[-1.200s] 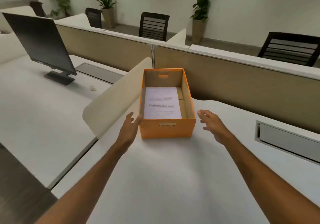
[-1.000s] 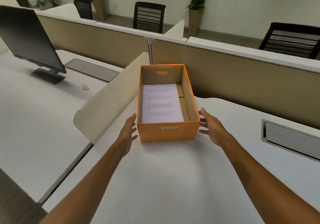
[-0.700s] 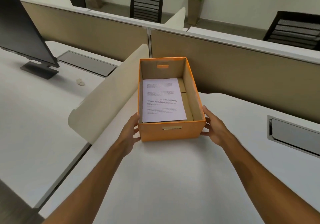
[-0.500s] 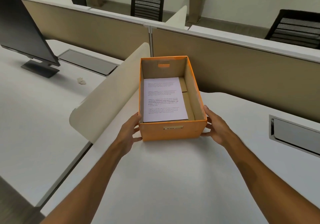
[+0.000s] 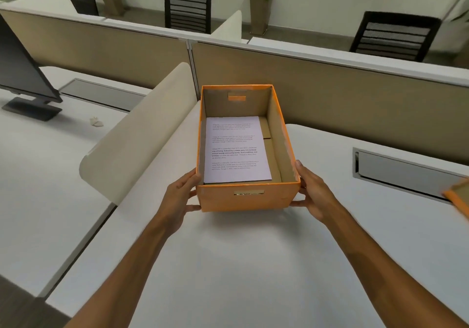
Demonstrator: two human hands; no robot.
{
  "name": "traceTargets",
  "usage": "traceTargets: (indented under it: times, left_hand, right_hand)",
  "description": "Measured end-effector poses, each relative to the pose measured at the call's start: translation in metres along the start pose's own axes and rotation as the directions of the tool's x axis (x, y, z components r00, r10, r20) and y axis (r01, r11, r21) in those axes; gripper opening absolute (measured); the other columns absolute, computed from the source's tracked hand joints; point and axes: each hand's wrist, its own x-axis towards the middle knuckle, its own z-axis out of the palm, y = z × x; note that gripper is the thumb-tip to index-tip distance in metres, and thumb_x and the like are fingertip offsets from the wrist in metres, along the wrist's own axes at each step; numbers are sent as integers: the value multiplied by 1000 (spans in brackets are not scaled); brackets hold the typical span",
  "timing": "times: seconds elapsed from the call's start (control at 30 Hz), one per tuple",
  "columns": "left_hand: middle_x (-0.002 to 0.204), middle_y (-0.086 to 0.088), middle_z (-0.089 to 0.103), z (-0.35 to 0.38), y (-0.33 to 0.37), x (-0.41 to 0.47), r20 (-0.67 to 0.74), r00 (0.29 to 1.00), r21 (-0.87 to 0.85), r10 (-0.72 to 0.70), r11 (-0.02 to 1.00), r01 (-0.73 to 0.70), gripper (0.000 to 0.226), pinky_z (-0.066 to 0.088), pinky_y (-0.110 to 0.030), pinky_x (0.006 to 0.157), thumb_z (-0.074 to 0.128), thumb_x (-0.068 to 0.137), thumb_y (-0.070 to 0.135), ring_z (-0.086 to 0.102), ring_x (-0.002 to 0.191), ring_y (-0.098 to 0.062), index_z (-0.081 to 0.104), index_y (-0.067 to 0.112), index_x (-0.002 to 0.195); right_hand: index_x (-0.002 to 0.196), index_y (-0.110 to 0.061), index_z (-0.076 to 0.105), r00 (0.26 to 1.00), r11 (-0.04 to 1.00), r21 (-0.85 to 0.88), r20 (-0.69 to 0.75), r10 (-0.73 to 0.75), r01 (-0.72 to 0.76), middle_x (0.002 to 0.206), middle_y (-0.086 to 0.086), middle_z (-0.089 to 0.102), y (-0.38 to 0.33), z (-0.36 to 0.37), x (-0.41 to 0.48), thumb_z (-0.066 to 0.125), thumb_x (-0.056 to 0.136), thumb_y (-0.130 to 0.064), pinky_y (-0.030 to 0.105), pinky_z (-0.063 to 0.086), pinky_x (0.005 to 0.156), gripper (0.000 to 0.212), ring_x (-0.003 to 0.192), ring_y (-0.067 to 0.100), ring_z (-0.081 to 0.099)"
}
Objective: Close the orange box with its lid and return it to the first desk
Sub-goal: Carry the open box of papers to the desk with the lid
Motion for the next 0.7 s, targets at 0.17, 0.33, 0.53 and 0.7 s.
traceTargets:
  times: [0.17, 0.33, 0.53, 0.7]
  left_hand:
    - [126, 10, 70, 42, -8, -35, 18, 1000, 10, 1, 1000, -2, 44, 60, -54, 82, 57, 92, 53, 65, 115, -27, 63, 36, 131]
    - [123, 11, 71, 88, -18, -76, 60, 998, 19, 8, 1000, -9, 42, 60, -55, 83, 58, 92, 52, 65, 115, -28, 65, 35, 129]
    - [131, 7, 67, 142, -36, -125, 99, 995, 44, 1, 999, -5, 45, 57, -58, 88, 56, 94, 51, 62, 117, -28, 61, 32, 135]
    - [129, 11, 67, 167, -51, -160, 150, 989, 66, -7, 998, -3, 46, 59, -55, 85, 57, 92, 52, 63, 116, -25, 61, 34, 134]
  right_hand:
    - [104, -54, 67, 999, 1000, 4, -41, -21, 21, 112, -8, 73, 11, -45, -47, 54, 80, -72, 53, 60, 73, 32, 111, 23, 66]
    - [96, -62, 68, 995, 998, 23, -82, -51, 53, 113, -10, 73, 34, -98, -100, 58, 74, -77, 53, 60, 71, 28, 111, 24, 66]
    - [103, -60, 67, 987, 996, 44, -146, -67, 74, 107, -12, 75, 63, -153, -164, 56, 80, -72, 57, 59, 75, 28, 109, 23, 67]
    - [107, -57, 68, 982, 993, 71, -175, -76, 90, 109, -10, 76, 89, -181, -211, 59, 79, -72, 60, 58, 77, 33, 110, 22, 68]
